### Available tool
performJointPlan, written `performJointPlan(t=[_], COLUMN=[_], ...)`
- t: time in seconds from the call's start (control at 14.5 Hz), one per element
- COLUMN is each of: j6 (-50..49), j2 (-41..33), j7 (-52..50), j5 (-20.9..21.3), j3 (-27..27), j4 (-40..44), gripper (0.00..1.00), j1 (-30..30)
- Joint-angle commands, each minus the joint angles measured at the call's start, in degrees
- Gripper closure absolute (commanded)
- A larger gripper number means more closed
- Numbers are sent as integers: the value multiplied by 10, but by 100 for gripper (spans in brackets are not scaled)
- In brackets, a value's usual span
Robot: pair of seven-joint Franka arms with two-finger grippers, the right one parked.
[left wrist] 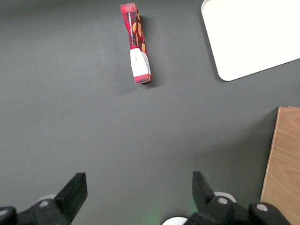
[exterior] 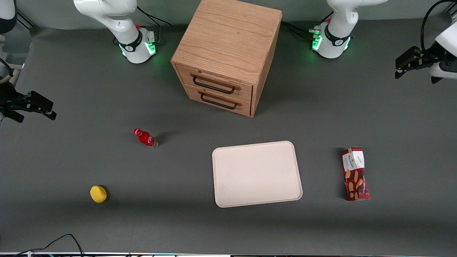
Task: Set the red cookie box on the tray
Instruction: 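Move the left gripper down over the red shortbread box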
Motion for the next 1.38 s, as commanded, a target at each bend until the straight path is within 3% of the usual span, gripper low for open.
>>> performJointPlan(t=[0.0,0.55,0.83,1.31], j6=[0,12,105,406], j2=[-16,21,160,382], j7=[29,30,19,-24], j5=[-9,-8,0,24], j3=[2,2,1,0], j4=[-21,-7,44,48], gripper=[0,0,0,0], j1=[0,3,-4,-7])
